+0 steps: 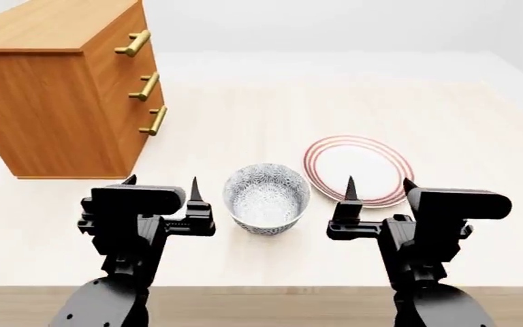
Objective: Open the bottom drawer of the cabinet.
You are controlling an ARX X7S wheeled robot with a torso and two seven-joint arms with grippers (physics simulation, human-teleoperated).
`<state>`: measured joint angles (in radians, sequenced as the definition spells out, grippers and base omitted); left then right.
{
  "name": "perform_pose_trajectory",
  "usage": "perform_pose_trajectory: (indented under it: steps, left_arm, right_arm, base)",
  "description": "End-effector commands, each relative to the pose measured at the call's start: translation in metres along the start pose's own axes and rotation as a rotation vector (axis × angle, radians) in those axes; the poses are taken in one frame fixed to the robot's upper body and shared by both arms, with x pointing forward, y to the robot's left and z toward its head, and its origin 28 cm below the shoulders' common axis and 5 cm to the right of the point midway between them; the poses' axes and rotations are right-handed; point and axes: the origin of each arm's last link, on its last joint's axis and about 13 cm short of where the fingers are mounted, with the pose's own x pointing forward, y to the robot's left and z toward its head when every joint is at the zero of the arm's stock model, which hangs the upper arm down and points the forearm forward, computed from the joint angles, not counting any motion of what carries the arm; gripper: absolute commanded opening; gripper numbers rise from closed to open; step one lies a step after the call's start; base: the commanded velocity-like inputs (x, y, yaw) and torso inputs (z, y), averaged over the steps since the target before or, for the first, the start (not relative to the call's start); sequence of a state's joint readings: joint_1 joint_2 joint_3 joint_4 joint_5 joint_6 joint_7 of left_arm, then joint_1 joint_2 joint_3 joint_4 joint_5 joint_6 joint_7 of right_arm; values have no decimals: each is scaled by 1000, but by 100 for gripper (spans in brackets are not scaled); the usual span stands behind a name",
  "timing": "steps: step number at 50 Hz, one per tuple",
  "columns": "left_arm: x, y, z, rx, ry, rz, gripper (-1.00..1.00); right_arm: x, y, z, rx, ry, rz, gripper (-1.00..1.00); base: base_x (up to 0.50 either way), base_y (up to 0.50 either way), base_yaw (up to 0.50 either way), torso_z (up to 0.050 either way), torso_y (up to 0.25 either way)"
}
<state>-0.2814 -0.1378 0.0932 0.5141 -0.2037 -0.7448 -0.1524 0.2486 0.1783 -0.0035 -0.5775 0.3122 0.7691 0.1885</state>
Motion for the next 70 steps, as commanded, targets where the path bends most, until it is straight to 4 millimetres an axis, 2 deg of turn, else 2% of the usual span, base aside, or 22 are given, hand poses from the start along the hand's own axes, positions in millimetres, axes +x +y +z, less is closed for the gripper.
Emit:
perform_pose_trajectory:
  steps: [1,45,55,57,60,62,66,70]
  left_arm:
    - [3,-3,9,9,-2,-25,100]
    - [8,1,3,12,10,-5,100]
    - [8,1,4,5,9,-6,100]
    - [12,2,7,40,17,18,100]
    - [20,2,10,202,2,66,100]
    - [33,4,9,388,41,84,100]
    - [54,12,9,585,114,94,100]
    - [63,16,7,666,168,115,100]
  right_arm:
    - [1,-2,15,-13,-13,3,100]
    - [3,1,9,-4,15,24,100]
    - [3,1,7,-29,13,30,100]
    - [3,2,7,-32,13,33,100]
    - [3,2,9,-38,13,37,100]
    - [3,3,8,-41,14,38,100]
    - [4,3,5,-39,17,38,100]
    - [4,3,4,-39,21,39,100]
  base:
    - [500,0,0,0,0]
    - [499,0,0,0,1]
    - [0,0,0,0,0]
    - [0,0,0,0,0]
    - [0,0,0,0,0]
    - [0,0,0,0,0]
    - [0,0,0,0,0]
    - [0,0,0,0,0]
